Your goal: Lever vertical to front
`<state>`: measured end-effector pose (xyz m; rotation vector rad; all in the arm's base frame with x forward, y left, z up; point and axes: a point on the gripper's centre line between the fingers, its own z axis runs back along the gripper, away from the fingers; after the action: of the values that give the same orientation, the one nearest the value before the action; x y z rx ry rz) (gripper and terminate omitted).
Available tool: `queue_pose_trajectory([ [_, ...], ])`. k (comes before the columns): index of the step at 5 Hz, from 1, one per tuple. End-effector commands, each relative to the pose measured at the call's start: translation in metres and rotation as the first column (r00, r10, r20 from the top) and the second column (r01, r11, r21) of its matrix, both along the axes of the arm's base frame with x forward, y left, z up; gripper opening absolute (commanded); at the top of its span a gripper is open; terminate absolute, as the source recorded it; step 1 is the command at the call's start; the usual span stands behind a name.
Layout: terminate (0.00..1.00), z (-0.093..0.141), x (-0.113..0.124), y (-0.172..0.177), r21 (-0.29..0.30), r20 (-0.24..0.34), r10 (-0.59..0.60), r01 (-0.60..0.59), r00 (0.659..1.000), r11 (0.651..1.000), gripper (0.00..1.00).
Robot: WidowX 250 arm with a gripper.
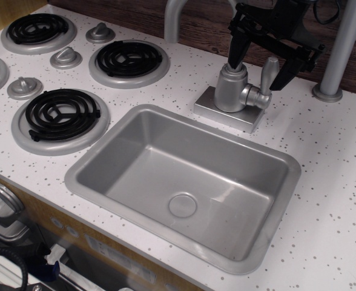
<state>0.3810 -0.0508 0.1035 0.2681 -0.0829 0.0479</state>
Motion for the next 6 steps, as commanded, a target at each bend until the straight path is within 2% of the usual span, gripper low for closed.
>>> queue_pose_trajectory([
  [1,0.0,0.0,0.0,0.0,0.0,0.0,0.0,0.0,1.0,1.0,1.0],
  [4,0.0,0.013,0.024,-0.005,0.015,0.097,-0.142,0.141,0.985,0.99,1.0],
  [6,0.0,0.007,0.035,-0.006,-0.041,0.09,-0.164,0.168,0.982,0.985,1.0],
])
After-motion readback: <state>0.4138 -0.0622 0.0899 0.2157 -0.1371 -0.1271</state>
